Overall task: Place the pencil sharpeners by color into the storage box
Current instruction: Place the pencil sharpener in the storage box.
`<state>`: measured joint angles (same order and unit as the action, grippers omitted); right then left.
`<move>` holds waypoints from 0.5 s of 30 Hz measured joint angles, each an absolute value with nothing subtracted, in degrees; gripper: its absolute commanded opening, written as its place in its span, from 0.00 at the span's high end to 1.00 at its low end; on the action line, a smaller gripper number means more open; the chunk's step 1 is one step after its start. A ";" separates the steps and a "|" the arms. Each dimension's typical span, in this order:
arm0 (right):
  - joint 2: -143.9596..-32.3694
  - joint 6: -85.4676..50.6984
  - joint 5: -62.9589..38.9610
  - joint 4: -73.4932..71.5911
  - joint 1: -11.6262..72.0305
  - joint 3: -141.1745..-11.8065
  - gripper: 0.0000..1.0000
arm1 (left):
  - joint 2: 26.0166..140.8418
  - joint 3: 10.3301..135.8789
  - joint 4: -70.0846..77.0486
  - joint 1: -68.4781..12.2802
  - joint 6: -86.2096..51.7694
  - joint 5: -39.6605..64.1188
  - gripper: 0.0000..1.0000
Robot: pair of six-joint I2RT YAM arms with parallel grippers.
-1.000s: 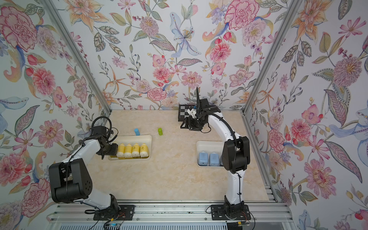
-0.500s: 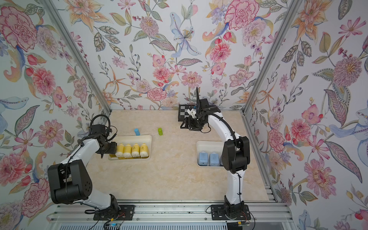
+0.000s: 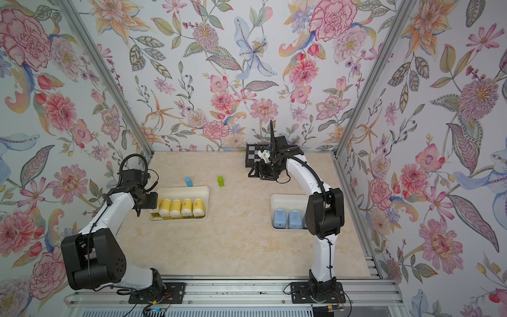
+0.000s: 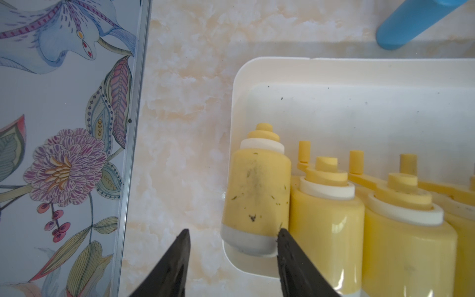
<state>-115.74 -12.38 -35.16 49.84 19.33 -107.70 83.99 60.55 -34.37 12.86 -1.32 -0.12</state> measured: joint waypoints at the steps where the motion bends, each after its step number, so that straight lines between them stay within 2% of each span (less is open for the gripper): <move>1: -115.74 -12.36 -35.16 49.84 19.33 -107.70 0.25 | 83.99 60.55 -34.17 12.86 -1.54 0.03 0.52; 9: -115.74 -12.38 -35.16 49.84 19.33 -107.70 0.25 | 83.96 60.47 -31.83 12.86 -3.09 0.99 0.59; 15: -115.74 -12.36 -35.16 49.84 19.33 -107.70 0.26 | 83.61 58.81 -30.11 12.86 -4.23 1.41 0.72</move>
